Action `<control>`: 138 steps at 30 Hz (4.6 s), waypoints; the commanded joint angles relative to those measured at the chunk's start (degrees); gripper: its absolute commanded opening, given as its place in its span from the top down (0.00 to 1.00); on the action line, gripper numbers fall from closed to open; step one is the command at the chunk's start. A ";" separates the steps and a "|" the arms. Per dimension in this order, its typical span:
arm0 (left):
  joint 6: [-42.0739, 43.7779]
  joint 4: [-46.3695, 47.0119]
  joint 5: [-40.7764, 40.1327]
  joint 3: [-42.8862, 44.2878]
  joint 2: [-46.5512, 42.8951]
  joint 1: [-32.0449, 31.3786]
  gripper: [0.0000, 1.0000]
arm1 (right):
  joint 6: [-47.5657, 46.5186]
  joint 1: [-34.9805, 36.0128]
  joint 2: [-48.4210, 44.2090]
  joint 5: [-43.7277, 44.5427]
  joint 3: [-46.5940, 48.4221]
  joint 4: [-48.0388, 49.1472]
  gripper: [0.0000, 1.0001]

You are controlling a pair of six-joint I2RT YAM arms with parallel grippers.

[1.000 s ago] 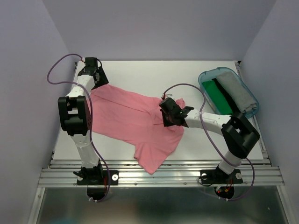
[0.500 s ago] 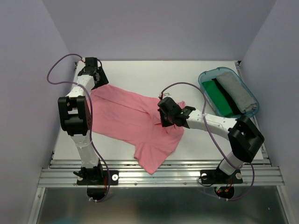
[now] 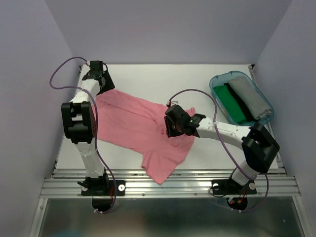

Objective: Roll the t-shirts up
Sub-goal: Fold the T-shirt at the center of the board.

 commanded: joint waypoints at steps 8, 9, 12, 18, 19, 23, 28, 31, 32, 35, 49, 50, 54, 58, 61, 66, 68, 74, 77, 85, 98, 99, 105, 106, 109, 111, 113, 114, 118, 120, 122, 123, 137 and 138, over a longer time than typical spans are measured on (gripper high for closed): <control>0.34 -0.11 0.59 -0.51 -3.08 -0.92 0.32 | 0.65 -6.11 -2.84 5.80 2.24 -0.48 0.53; 0.34 -0.11 0.67 -1.04 -3.25 -1.10 0.33 | 0.65 -9.43 -2.32 5.02 2.77 -0.31 0.54; 0.17 0.24 1.20 -2.18 -2.82 -3.19 0.36 | 1.00 -15.42 -1.18 0.90 2.95 1.80 0.56; -0.80 0.24 1.82 -2.54 1.74 -3.56 0.38 | 1.97 -26.41 5.67 -5.88 7.25 4.70 0.56; -0.71 0.32 1.64 -2.19 2.54 -3.48 0.38 | 2.06 -27.64 7.25 -6.15 8.39 4.70 0.55; -0.71 0.06 1.55 -1.13 4.21 -2.69 0.38 | 2.32 -29.58 10.42 -6.24 10.33 5.05 0.56; -0.54 0.24 1.29 -1.39 5.71 -2.07 0.38 | 1.27 -30.11 13.85 -5.80 12.88 5.40 0.59; -0.54 -0.02 1.38 -1.13 6.41 -1.89 0.38 | 1.00 -30.11 14.91 -5.02 13.85 5.32 0.63; -0.36 -0.20 1.38 -1.04 6.67 -1.89 0.38 | 0.65 -30.11 15.09 -3.53 14.02 5.23 0.64; -0.19 -0.29 1.20 -1.04 6.85 -1.89 0.38 | -0.75 -30.11 14.65 -0.45 13.85 5.05 0.65; -0.27 -0.20 1.11 -1.04 8.08 -1.89 0.38 | -5.76 -29.42 11.75 1.58 12.44 4.35 0.65; -0.27 -0.20 1.03 -1.04 8.17 -1.89 0.38 | -6.11 -29.41 11.75 1.49 12.53 4.44 0.65; -0.27 -0.29 0.85 -0.96 8.34 -1.89 0.38 | -6.99 -28.88 13.07 1.32 13.06 4.35 0.68; 0.08 -0.55 0.50 -1.04 8.61 -1.89 0.38 | -6.91 -28.88 14.21 0.79 13.50 4.44 0.73; 0.16 -0.73 0.32 -0.87 8.70 -1.89 0.38 | -6.65 -28.88 14.56 0.35 13.68 4.44 0.73; 0.16 -0.91 0.15 -0.87 8.79 -1.89 0.38 | -6.21 -28.88 14.74 0.44 13.94 4.35 0.87; 0.25 -0.99 -0.03 -0.87 8.79 -0.33 0.38 | -5.33 -28.88 14.48 1.05 13.76 4.35 0.99; 0.25 -1.08 0.06 -0.96 8.70 0.22 0.38 | -1.65 -28.88 12.72 2.11 11.83 5.66 0.99; 0.25 -1.08 0.06 -1.04 8.70 0.48 0.38 | 0.21 -28.88 9.39 3.07 8.15 8.12 0.99; 0.16 -0.99 0.59 -0.96 8.52 0.48 0.38 | -3.30 -28.88 10.34 -1.05 9.98 7.96 0.80; 0.16 -0.91 1.11 -0.96 8.43 0.39 0.38 | -5.41 -28.88 15.00 -1.85 13.76 6.11 0.77; 0.25 -0.91 1.03 -0.96 8.35 0.48 0.38 | -5.41 -28.88 15.26 -1.76 13.94 6.02 0.78; 0.25 -0.91 0.94 -0.95 8.43 0.48 0.38 | -5.68 -28.88 16.23 -1.50 13.94 5.41 0.69; 0.25 -0.91 0.85 -0.87 8.43 0.48 0.38 | -5.68 -28.88 16.15 -1.41 13.94 5.32 0.69; 0.25 -0.91 0.76 -0.95 8.43 0.48 0.38 | -5.59 -28.88 16.06 -0.88 13.67 5.32 0.76; 0.25 -0.91 0.76 -0.96 8.52 0.48 0.38 | -5.59 -28.88 15.97 -0.62 13.59 5.32 0.83; 0.25 -0.91 0.59 -0.96 8.43 0.48 0.38 | -5.68 -28.88 15.97 -0.18 13.50 5.14 0.94; 0.34 -0.91 0.59 -1.04 8.43 0.48 0.38 | -5.50 -28.88 15.97 0.00 13.41 5.06 0.98; 0.34 -0.99 0.32 -1.13 8.35 0.48 0.38 | -4.54 -28.88 14.92 2.45 12.45 4.88 0.99; 0.34 -0.99 0.32 -1.22 8.35 0.57 0.38 | -3.57 -28.88 13.17 4.21 11.31 4.88 0.99; 0.34 -1.08 0.32 -1.13 8.35 0.57 0.38 | -2.26 -28.88 11.67 6.14 10.25 5.40 0.99; 0.25 -0.99 0.32 -1.13 8.35 0.57 0.38 | -1.81 -28.88 10.88 6.76 9.72 5.58 0.99; 0.52 -0.99 0.94 -0.61 8.96 0.66 0.38 | 10.48 -29.41 0.51 7.64 -0.21 9.36 0.99; 0.52 -1.08 1.02 -0.69 9.05 0.66 0.38 | 10.93 -29.41 -0.37 7.91 -0.65 9.45 0.99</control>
